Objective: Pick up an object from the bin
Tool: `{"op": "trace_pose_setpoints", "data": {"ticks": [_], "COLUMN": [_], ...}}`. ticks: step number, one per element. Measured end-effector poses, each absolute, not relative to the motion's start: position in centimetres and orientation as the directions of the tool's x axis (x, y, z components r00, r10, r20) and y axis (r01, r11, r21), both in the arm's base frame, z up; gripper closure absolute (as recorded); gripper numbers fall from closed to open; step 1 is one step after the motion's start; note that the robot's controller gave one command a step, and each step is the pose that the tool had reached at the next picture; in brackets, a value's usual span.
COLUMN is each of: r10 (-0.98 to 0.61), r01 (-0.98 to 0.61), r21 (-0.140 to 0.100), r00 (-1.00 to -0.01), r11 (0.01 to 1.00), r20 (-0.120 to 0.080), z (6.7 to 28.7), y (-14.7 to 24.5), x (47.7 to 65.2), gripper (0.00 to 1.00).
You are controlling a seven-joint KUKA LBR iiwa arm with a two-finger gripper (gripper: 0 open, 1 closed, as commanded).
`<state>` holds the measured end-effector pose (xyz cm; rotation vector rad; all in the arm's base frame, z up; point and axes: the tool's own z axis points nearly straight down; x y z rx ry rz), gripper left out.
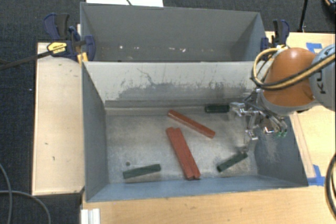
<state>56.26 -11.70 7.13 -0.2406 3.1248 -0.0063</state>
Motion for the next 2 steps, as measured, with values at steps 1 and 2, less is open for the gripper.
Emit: {"op": "trace_pose_setpoints", "data": {"ticks": [1, 2], "r10": [-0.188, -0.207], "r01": [-0.188, -0.207], "r21": [0.002, 0.000], "r00": [-0.982, -0.978], "r11": [0.982, 0.978], "r20": [-0.007, -0.015], "z": [7.2, 7.2], "y": [-2.2, 4.4], "x": [49.6, 48.1], "gripper": [0.00, 0.00]}}
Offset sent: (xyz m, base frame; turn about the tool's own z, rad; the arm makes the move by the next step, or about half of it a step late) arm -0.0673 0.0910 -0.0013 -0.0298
